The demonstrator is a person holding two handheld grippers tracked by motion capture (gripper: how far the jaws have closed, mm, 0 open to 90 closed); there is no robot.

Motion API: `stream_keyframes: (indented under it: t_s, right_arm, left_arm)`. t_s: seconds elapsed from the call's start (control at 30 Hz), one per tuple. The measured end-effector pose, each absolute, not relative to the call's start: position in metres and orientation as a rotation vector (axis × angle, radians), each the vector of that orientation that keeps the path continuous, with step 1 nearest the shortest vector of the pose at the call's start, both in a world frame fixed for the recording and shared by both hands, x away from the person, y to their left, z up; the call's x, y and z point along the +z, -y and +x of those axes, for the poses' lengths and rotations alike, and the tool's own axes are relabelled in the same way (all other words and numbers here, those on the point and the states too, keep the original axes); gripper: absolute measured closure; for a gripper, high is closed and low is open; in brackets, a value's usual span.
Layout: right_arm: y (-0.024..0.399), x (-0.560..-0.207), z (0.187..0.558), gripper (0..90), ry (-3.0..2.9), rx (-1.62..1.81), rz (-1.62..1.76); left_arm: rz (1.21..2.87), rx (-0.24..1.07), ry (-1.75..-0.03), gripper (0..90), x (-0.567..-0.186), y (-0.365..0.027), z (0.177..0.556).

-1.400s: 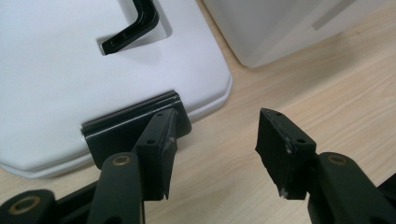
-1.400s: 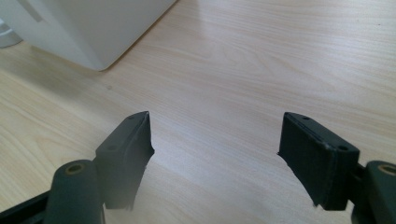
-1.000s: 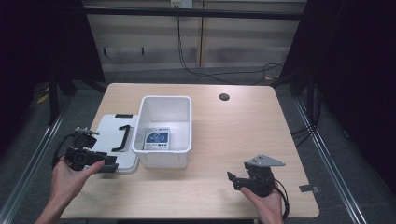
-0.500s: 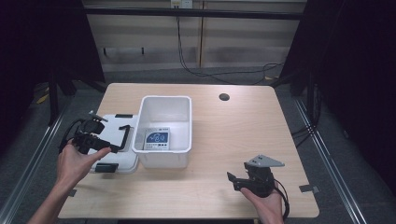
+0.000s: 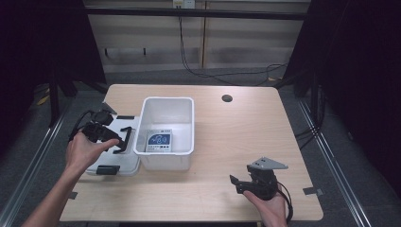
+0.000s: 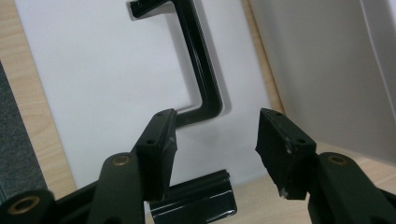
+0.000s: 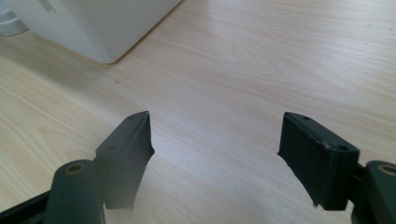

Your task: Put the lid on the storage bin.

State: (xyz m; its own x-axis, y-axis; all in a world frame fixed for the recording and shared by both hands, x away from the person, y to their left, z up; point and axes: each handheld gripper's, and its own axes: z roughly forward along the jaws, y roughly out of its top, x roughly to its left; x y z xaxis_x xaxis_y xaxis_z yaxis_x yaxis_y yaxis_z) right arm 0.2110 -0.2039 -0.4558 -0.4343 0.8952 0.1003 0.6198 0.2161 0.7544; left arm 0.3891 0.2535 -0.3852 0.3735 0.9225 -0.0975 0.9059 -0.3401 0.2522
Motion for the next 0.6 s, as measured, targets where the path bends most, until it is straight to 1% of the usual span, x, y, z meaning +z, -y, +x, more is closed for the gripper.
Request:
stream_keyframes:
  t_s: [0.03,0.2,0.27,0.33,0.4,0.47,0.6]
  right_arm:
    - [0.203,-0.456,0.211,25.1,-2.146,1.062,1.413]
    - [0.203,-0.456,0.211,25.0,-2.151,1.064,1.413]
    - [0.203,-0.456,0.211,25.0,-2.15,1.065,1.41]
    - [0.203,-0.457,0.211,25.0,-2.15,1.065,1.411]
    - [0.204,-0.457,0.211,25.0,-2.15,1.066,1.412]
    - [0.204,-0.457,0.211,25.1,-2.153,1.066,1.411]
    - [0.203,-0.457,0.211,24.9,-2.157,1.065,1.408]
  left_arm:
    - [2.377,0.069,-1.638,47.5,-0.386,-0.253,0.395]
    - [2.416,0.052,-1.666,48.0,-0.39,-0.243,0.406]
    - [2.437,0.063,-1.667,52.2,-0.392,-0.24,0.41]
    - [2.436,0.075,-1.689,53.2,-0.394,-0.237,0.414]
    - [2.452,0.055,-1.691,53.1,-0.396,-0.235,0.419]
    - [2.467,0.079,-1.707,53.0,-0.398,-0.233,0.423]
    - [2.472,0.07,-1.744,50.0,-0.401,-0.229,0.434]
